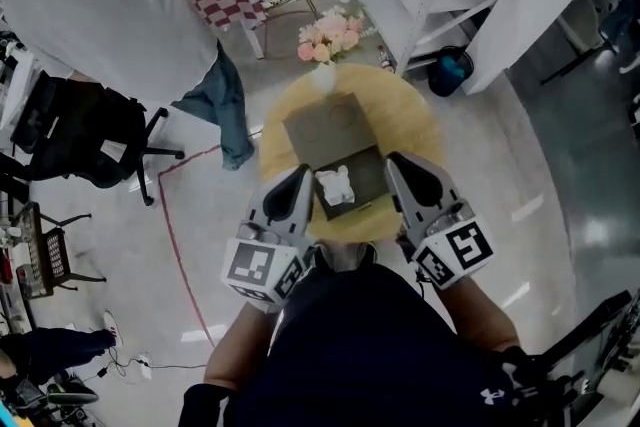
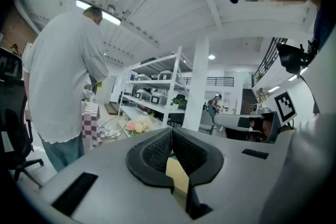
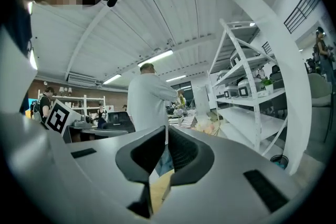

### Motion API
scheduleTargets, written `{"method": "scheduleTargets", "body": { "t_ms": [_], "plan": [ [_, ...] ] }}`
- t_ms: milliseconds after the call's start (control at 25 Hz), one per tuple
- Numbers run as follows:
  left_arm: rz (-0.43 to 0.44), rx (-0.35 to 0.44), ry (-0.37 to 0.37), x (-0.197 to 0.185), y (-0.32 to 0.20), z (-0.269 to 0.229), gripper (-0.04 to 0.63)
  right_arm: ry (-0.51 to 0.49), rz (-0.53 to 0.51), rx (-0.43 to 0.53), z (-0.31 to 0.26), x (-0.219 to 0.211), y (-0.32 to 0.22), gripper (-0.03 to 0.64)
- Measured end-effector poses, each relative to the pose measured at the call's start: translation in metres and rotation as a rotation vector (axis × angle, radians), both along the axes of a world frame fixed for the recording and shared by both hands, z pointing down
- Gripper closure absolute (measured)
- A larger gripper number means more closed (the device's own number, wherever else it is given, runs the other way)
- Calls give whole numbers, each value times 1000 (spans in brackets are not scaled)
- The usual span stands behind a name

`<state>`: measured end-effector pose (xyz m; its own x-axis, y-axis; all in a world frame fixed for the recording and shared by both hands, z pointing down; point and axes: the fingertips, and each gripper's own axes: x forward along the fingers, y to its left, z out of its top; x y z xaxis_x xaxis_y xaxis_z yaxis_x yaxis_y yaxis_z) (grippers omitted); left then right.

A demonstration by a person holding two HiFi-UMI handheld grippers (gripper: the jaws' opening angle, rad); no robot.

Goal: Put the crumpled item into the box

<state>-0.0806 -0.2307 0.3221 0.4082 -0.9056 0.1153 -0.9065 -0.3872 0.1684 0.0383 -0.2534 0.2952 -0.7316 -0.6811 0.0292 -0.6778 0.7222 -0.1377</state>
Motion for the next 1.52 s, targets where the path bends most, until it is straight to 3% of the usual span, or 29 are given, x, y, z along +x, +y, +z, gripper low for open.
{"method": "scheduleTargets", "body": {
  "t_ms": [280,1520],
  "plan": [
    [8,55,-2,2,-4,-16,578,-17,46,82,-23,11,5,595],
    [19,68,-44,-10,-9,-6,578,-32,68,54,-9,3,-3,598]
  ]
}}
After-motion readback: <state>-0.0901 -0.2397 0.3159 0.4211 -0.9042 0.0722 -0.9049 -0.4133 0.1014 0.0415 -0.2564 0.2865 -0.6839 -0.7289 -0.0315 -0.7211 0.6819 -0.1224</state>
